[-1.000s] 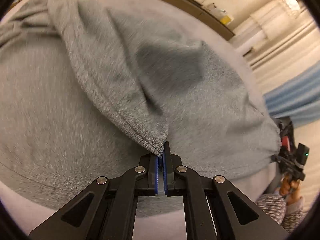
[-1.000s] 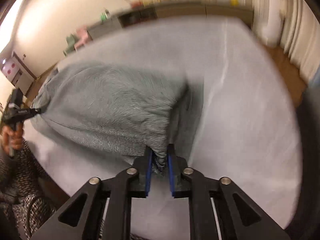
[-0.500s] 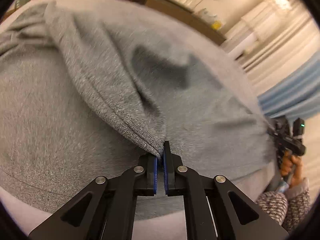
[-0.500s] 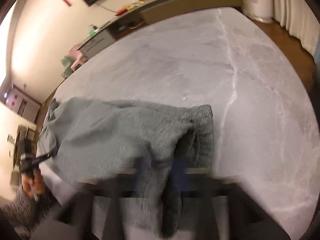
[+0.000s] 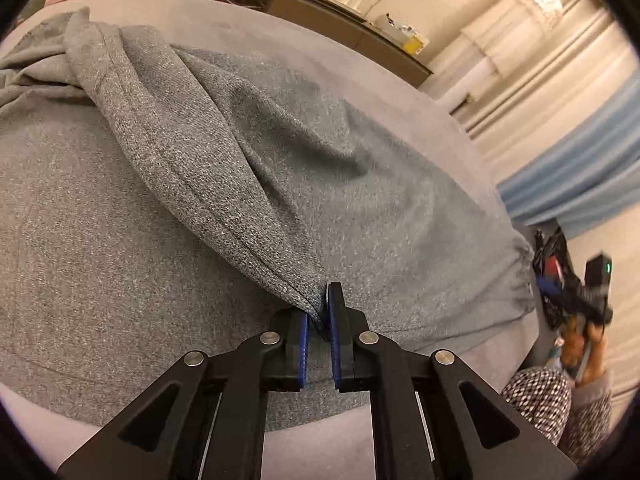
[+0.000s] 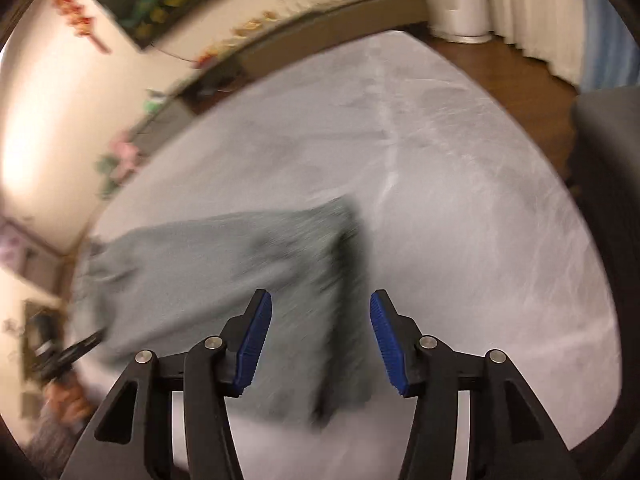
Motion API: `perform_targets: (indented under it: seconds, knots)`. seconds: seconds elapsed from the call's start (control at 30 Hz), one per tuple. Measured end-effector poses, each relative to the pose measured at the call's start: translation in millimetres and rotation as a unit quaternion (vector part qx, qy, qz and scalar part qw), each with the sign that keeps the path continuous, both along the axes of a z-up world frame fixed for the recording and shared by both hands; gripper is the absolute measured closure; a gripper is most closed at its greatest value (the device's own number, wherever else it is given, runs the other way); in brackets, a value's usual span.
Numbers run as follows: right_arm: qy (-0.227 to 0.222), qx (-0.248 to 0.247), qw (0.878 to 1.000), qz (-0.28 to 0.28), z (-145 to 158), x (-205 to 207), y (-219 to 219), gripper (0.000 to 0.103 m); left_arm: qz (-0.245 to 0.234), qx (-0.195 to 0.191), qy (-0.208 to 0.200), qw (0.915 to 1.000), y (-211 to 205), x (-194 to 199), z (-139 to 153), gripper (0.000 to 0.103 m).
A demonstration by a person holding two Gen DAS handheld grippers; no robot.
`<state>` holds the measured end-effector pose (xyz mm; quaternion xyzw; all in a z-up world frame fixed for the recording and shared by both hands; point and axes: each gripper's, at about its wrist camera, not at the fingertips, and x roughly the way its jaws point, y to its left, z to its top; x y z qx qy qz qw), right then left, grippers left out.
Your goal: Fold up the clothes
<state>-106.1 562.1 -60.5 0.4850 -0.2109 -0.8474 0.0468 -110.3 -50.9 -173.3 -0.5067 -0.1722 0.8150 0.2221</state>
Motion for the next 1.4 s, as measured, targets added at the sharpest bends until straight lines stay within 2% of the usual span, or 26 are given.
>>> perform_targets:
  seconds: [0.1,0.13,0.17,0.27,0.37,0.47,0.5,0.53,0.63,0.7,0.77,0.83,0.87,0.9,0.97,1.0,1.03,1.07,1.17,1.27,1.33,1.4]
  knots:
    - [-0.030,0.032,0.998,0.048,-11.4,13.9,-20.4,0.049,0.003,0.000,-0.006,1.0000,10.5,-6.3,-2.5,0.095]
    - [-0.042,0.050,0.996,0.061,-18.5,11.9,-26.9,0.058,0.005,0.001,-0.005,1.0000,12.9,-6.6,-1.8,0.095]
    - [-0.049,0.066,0.994,0.072,-22.3,10.8,-32.6,0.089,0.007,0.003,-0.004,1.0000,14.6,-6.5,-0.9,0.095]
    - [-0.039,0.116,0.990,0.065,-7.7,11.6,-32.2,0.090,0.008,0.010,-0.012,0.9999,14.4,-3.5,0.4,0.091]
    - [-0.049,0.142,0.987,0.063,-0.2,14.5,-30.5,0.092,0.002,-0.005,-0.022,0.9998,18.0,2.4,-4.2,0.090]
    - [-0.099,0.174,0.975,0.095,-15.2,12.4,-46.3,0.091,0.003,-0.021,-0.025,0.9995,16.0,13.0,-5.0,0.080]
    - [-0.111,0.183,0.972,0.096,-18.4,11.5,-48.5,0.090,0.004,-0.023,-0.022,0.9995,12.5,18.3,-1.0,0.072]
    - [-0.117,0.189,0.971,0.089,-17.0,11.4,-49.7,0.084,0.005,-0.021,-0.014,0.9997,6.1,26.8,6.4,0.066]
    - [-0.082,0.210,0.974,0.023,17.9,18.9,-51.5,0.057,0.009,-0.005,0.029,0.9995,-23.8,53.2,33.6,0.053]
    - [-0.042,0.221,0.974,-0.016,45.7,24.5,-58.7,0.054,0.038,-0.014,0.054,0.9977,-56.9,56.6,46.0,0.052]
    - [-0.018,0.226,0.974,-0.005,57.6,17.6,-86.0,0.053,0.096,-0.029,0.051,0.9936,-99.9,44.0,48.0,0.052]
    - [-0.023,0.217,0.975,0.033,52.2,6.4,-110.6,0.054,0.165,-0.039,0.027,0.9852,-153.0,25.3,42.0,0.053]
    - [-0.039,0.200,0.977,0.057,42.0,-3.3,-123.7,0.054,0.194,-0.049,0.017,0.9796,-178.6,16.3,37.2,0.053]
    - [-0.057,0.195,0.977,0.069,30.8,-9.8,-132.5,0.055,0.230,-0.066,0.003,0.9709,-208.5,4.8,29.6,0.053]
    - [-0.131,0.219,0.964,0.070,3.7,-23.0,-131.9,0.055,0.281,-0.076,-0.027,0.9562,-256.2,-7.2,14.3,0.054]
    - [-0.158,0.229,0.959,0.055,-4.0,-25.1,-123.8,0.055,0.293,-0.072,-0.030,0.9528,-270.5,-7.1,9.9,0.055]
    - [-0.177,0.237,0.955,0.033,-6.8,-23.9,-110.7,0.055,0.305,-0.067,-0.033,0.9493,-284.9,-7.0,5.5,0.060]
    - [-0.192,0.239,0.952,0.022,-7.1,-20.3,-100.4,0.054,0.314,-0.061,-0.035,0.9468,-297.5,-5.9,2.1,0.060]
    - [-0.222,0.232,0.947,-0.007,-0.2,-2.1,-70.8,0.049,0.308,-0.037,-0.033,0.9502,-312.9,6.9,3.5,0.059]
    - [-0.219,0.245,0.943,-0.048,23.2,19.5,-56.5,0.049,0.295,-0.009,-0.021,0.9551,-307.7,9.8,14.1,0.059]
    - [-0.194,0.244,0.948,-0.068,40.7,28.7,-59.9,0.049,0.279,0.007,-0.015,0.9601,-293.4,-1.6,24.0,0.057]
    - [-0.166,0.212,0.962,-0.049,46.2,24.1,-78.9,0.049,0.260,0.022,-0.012,0.9653,-279.3,-17.2,33.7,0.055]
